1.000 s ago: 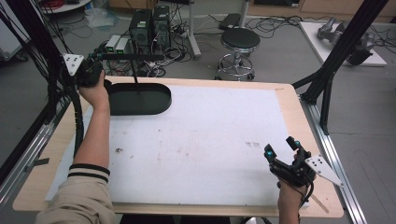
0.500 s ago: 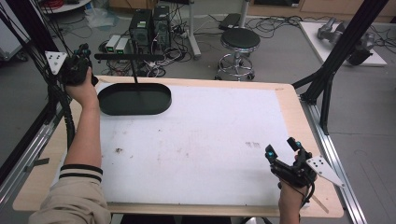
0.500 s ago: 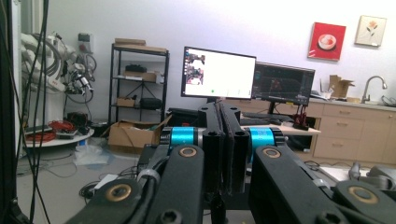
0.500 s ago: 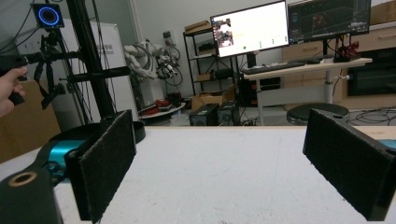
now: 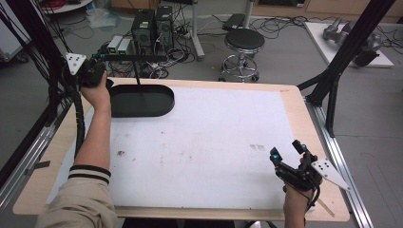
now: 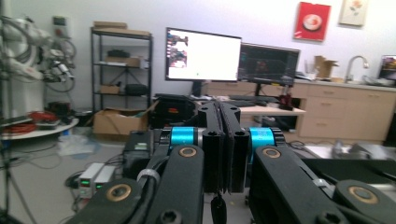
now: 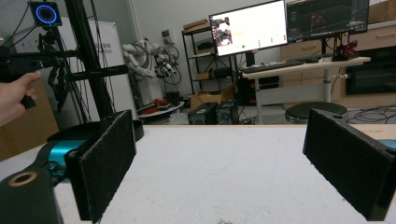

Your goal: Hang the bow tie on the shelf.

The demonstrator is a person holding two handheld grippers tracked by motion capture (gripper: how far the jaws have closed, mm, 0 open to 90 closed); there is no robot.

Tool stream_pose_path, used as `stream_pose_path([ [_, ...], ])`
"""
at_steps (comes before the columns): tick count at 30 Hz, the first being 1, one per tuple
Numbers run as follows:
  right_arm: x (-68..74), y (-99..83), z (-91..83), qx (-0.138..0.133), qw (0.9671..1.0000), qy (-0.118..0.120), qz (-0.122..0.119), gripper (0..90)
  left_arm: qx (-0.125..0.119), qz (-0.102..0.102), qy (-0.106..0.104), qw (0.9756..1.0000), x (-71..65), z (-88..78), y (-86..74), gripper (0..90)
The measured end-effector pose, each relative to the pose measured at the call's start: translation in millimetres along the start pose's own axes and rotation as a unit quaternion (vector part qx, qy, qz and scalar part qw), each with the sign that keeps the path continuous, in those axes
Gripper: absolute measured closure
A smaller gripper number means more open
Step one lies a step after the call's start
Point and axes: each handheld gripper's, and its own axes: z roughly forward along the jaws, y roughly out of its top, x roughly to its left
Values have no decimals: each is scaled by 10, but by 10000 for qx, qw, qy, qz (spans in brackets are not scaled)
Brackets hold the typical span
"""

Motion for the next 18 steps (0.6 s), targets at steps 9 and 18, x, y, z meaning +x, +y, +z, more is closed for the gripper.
stream_pose_path([
  [9,9,8,9,-27,10000,10,39,87,389,-163,-89,9991,54,-6,-193,869],
  [18,23,6,21,-11,10000,33,69,87,514,-53,-195,9985,21,-75,-232,579],
])
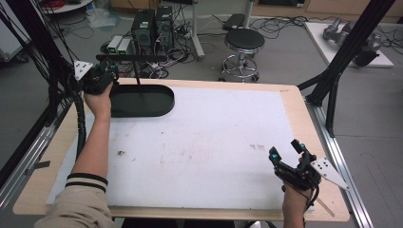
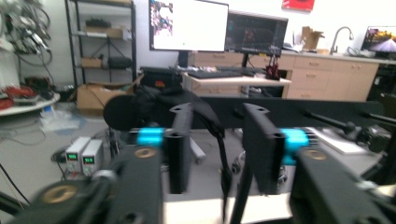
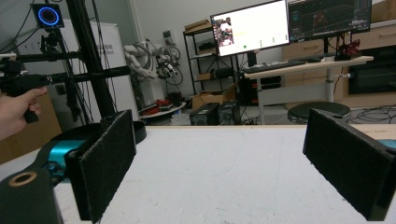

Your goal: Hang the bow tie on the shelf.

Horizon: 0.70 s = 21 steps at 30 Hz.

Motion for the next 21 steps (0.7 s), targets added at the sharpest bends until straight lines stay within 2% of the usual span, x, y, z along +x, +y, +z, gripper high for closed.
stream_pose_path([
  [4,7,7,-1,-7,10000,28,-5,87,-278,12,110,9996,-3,-115,40,433],
  [7,5,10,3,-22,10000,33,12,87,-483,91,167,9987,-7,-241,85,365],
  [15,17,51,-1,-144,9999,94,-2,87,-921,140,167,9955,-35,-724,283,259],
  [20,26,88,-26,-209,9997,119,-19,87,-1102,367,173,9931,-123,-1114,369,212],
  [21,27,94,-26,-226,9997,117,-44,87,-1102,367,173,9931,-123,-1114,369,194],
])
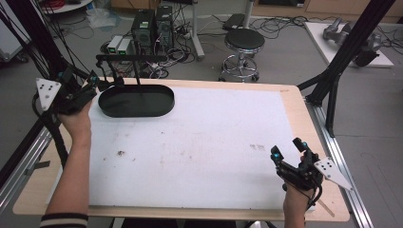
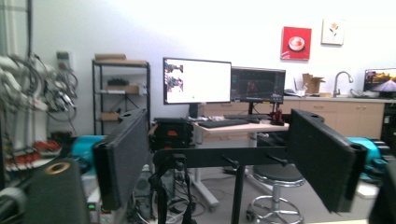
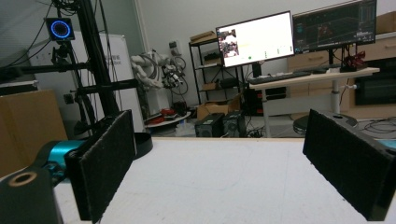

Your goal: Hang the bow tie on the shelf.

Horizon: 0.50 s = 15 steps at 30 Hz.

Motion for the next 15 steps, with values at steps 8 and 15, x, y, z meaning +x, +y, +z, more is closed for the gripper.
stream_pose_path([
  [8,33,55,-32,-28,9998,-35,-205,87,-16,212,-149,9997,-97,-598,248,148],
  [15,64,82,-55,3,9991,-95,-417,87,202,158,-210,9995,-73,-1076,290,147],
])
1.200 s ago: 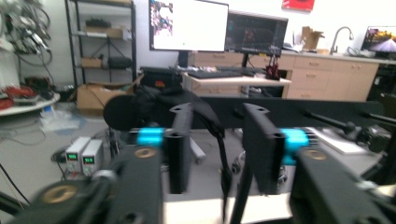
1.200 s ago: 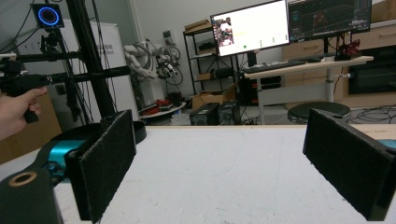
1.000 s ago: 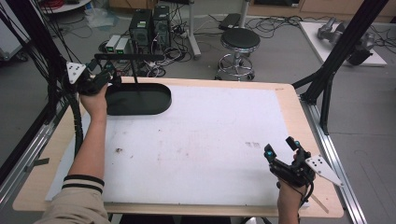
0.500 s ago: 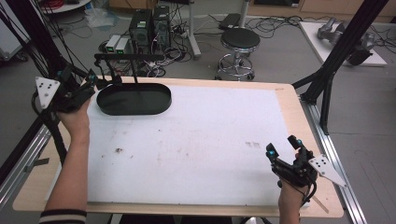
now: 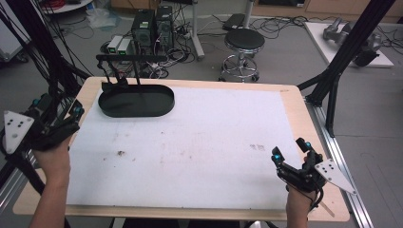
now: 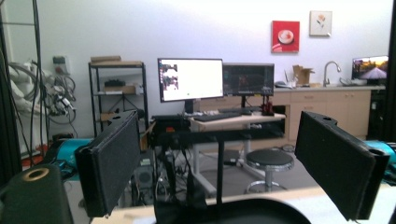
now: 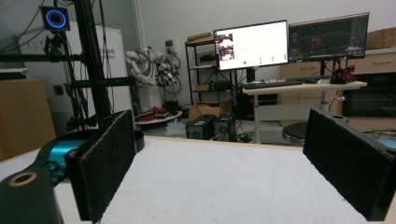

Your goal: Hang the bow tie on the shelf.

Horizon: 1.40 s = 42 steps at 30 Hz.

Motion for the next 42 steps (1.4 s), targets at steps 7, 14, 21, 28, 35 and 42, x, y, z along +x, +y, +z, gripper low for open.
stream_pose_path([
  [7,43,42,-27,-9,9998,-34,-171,87,252,-98,20,9996,-46,-401,-185,135],
  [14,52,44,-13,50,9994,-122,-308,87,482,-194,2,9986,2,-550,-443,133],
  [21,61,37,42,77,9995,-160,-266,87,637,-107,-153,9978,-18,-555,-574,131],
  [28,96,55,53,79,9994,-139,-317,87,617,-99,-159,9979,7,-573,-579,132],
  [35,104,38,31,193,9990,-207,-338,87,625,-130,-216,9977,15,-507,-622,132],
  [42,62,19,20,239,9989,-282,-274,87,734,-93,-253,9969,10,-491,-670,131],
])
